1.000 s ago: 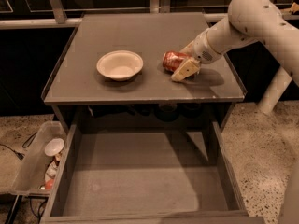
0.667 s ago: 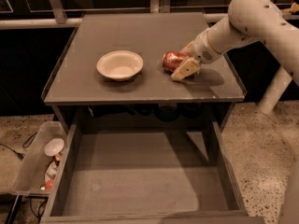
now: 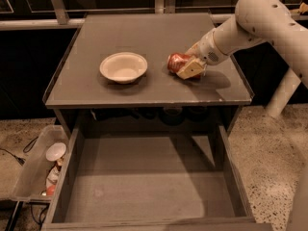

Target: Place coke can into top drawer

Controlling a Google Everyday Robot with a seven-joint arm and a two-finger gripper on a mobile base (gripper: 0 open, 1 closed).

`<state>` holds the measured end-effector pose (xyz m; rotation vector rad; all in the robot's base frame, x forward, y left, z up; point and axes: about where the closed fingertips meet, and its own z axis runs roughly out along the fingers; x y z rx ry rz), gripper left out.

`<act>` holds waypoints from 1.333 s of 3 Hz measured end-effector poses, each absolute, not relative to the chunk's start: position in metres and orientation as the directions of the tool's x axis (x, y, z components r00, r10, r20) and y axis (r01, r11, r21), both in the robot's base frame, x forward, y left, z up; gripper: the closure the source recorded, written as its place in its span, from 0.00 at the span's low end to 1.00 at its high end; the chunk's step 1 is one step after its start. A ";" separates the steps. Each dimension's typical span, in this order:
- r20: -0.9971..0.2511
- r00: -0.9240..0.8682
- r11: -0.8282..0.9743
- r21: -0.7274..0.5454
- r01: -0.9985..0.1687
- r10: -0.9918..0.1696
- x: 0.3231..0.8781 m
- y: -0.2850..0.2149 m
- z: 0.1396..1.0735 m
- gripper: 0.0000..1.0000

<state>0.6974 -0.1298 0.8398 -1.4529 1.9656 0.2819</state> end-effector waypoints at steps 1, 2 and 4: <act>-0.623 -0.157 0.357 -0.209 -0.910 -0.766 0.697 -0.130 0.843 1.00; -0.609 -0.108 0.308 -0.235 -0.922 -0.786 0.681 -0.120 0.867 1.00; -0.609 -0.063 0.274 -0.260 -0.926 -0.791 0.638 -0.118 0.916 1.00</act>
Offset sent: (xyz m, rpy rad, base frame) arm -0.0422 0.0192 0.0680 -0.0537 -0.0587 0.1118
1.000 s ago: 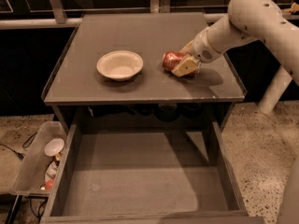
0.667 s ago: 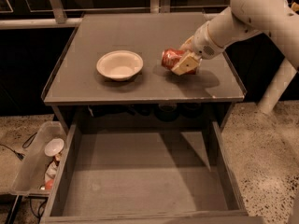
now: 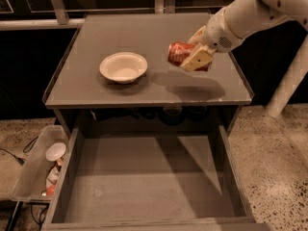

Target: Place coke can into top drawer

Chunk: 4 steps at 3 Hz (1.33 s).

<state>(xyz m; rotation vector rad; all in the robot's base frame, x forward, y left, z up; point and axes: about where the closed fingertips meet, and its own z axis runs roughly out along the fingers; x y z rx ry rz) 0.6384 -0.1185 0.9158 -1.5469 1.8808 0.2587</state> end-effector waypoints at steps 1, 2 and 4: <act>-0.631 -0.063 0.300 -0.276 -0.913 -0.773 0.602 -0.129 0.937 1.00; -0.683 -0.090 0.370 -0.276 -0.887 -0.725 0.555 -0.140 0.946 1.00; -0.731 -0.142 0.463 -0.259 -0.847 -0.668 0.518 -0.152 0.936 1.00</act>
Offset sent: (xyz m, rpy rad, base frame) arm -0.1430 -0.0472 0.0301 0.1933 -0.0812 -0.1889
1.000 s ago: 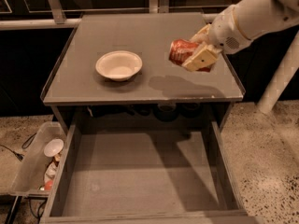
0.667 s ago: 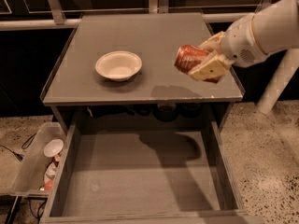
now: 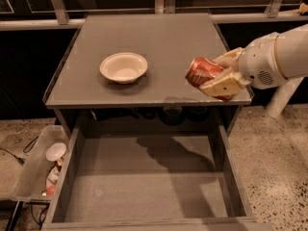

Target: Place coke can into top drawer

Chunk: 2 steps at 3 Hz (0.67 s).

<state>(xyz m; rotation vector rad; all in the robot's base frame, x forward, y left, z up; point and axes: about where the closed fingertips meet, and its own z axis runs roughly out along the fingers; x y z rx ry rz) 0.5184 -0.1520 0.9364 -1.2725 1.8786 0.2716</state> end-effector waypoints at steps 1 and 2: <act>-0.731 -0.156 0.455 -0.231 -0.860 -0.665 0.518 -0.142 0.920 1.00; -0.729 -0.199 0.458 -0.173 -0.872 -0.655 0.513 -0.129 0.882 1.00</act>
Offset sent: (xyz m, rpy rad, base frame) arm -0.0136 0.0365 -0.1132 0.0380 0.1828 0.0047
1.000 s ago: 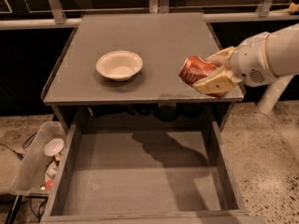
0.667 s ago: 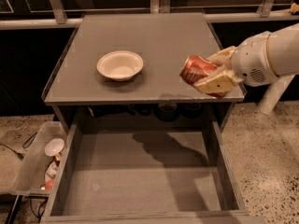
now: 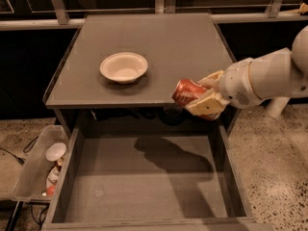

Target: Place coke can into top drawer

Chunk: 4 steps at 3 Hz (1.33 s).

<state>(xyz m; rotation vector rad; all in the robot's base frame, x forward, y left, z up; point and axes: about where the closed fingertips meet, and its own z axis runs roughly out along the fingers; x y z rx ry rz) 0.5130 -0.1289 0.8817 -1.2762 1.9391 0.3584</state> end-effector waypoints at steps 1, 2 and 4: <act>-0.724 -0.254 0.468 -0.107 -0.877 -0.642 0.502 -0.117 0.841 1.00; -0.708 -0.289 0.474 -0.072 -0.878 -0.645 0.490 -0.106 0.809 1.00; -0.736 -0.246 0.462 -0.100 -0.881 -0.631 0.486 -0.090 0.757 1.00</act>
Offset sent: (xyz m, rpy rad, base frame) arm -0.0366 0.0318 -0.1129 0.0025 0.1638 -0.0330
